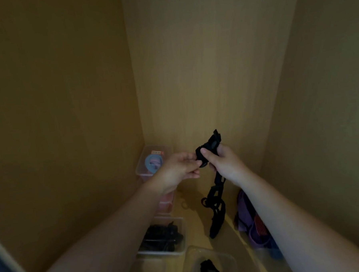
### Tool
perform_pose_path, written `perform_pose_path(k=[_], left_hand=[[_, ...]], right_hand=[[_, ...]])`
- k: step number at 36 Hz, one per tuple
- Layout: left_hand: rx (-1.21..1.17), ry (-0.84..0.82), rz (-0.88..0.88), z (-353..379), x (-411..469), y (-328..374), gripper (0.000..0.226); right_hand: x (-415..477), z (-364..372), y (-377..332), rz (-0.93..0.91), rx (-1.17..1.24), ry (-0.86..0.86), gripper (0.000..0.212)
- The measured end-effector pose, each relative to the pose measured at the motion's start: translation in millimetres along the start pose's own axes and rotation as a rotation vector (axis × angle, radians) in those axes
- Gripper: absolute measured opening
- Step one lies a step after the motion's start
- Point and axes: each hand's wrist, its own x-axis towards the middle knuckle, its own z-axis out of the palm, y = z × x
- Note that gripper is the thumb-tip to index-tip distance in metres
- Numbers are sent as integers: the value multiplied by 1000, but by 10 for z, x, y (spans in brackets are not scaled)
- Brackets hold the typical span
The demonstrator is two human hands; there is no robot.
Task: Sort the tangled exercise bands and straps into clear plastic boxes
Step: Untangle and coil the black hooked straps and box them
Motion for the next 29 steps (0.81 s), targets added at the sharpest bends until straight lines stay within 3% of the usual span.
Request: perform_pose_path(k=[5, 8, 11, 16, 18, 20, 23, 26, 29], left_hand=[[-181, 38, -66, 61, 13, -97, 31], [-135, 127, -51, 143, -4, -170, 30], [29, 204, 43, 205, -16, -293, 22], [652, 338, 414, 209, -36, -525, 24], [720, 339, 477, 216, -39, -540, 25], [663, 337, 450, 233, -36, -542, 30], [387, 200, 247, 224, -48, -503, 47], [223, -21, 81, 161, -48, -454, 35], [137, -105, 41, 119, -44, -437, 17]], right_hand=[[-22, 10, 43, 88, 44, -6, 27], [-35, 38, 107, 141, 56, 32, 25], [-70, 58, 179, 232, 124, 91, 30], [-85, 72, 219, 334, 168, 124, 37], [-79, 76, 232, 329, 187, 129, 38], [-69, 63, 254, 288, 180, 116, 41], [-69, 18, 267, 218, 115, 65, 43], [-91, -34, 270, 168, 82, 11, 37], [-126, -40, 272, 130, 98, -68, 31]])
